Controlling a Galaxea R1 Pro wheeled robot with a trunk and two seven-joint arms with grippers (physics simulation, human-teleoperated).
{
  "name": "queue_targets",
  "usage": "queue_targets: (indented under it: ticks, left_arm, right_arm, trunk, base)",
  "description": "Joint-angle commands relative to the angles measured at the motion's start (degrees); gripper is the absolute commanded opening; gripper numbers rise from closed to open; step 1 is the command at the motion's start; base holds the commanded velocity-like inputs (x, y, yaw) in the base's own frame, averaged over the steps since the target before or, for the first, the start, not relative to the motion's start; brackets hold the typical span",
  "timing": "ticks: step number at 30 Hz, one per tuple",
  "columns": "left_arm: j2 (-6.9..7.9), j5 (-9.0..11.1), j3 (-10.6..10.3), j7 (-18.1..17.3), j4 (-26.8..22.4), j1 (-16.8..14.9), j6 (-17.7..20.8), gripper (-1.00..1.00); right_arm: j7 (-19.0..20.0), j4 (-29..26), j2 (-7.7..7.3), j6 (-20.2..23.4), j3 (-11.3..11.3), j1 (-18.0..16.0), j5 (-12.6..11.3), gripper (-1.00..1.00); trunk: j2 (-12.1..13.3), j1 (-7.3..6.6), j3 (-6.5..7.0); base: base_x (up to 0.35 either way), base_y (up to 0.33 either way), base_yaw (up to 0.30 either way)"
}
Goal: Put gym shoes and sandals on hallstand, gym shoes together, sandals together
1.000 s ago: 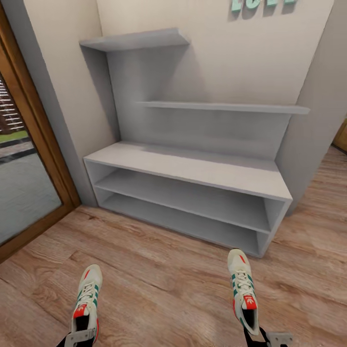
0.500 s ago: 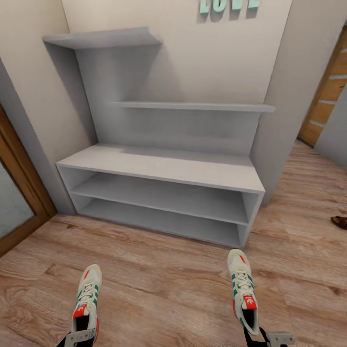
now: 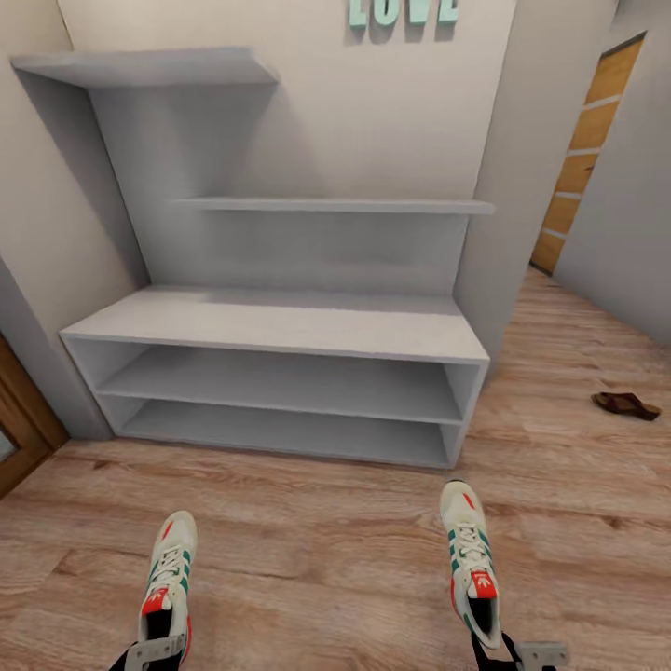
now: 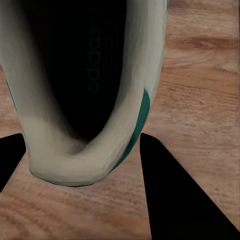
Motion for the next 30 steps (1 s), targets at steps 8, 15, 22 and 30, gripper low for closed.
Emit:
queue_targets:
  ticks: [8,15,22,30]
  left_arm:
    - [0.00,0.6,0.0,-0.6,0.0,0.0,-0.1,-1.00]
    - [0.00,0.6,0.0,-0.6,0.1,0.0,-0.1,-1.00]
    - [-0.01,0.4,0.0,-0.6,0.1,0.0,-0.1,-1.00]
    - [-0.01,0.4,0.0,-0.6,0.1,0.0,-0.1,-1.00]
  right_arm:
    - [0.5,-0.2,0.08,-0.1,-0.5,-0.1,0.1,-1.00]
    - [0.5,-0.2,0.08,-0.1,-0.5,-0.1,0.1,-1.00]
    - [0.5,-0.1,0.08,-0.1,-0.5,-0.1,0.1,-1.00]
    - [0.7,-0.1,-0.15,-0.1,-0.5,0.0,0.2,-1.00]
  trunk:
    - [0.0,0.00,-0.05]
    - [0.0,0.00,-0.05]
    - [0.0,0.00,-0.05]
    - [0.0,0.00,-0.05]
  base:
    - [0.083,0.278,-0.268]
    - [0.020,0.079,-0.268]
    - [0.001,0.006,-0.237]
    - [0.000,0.000,-0.034]
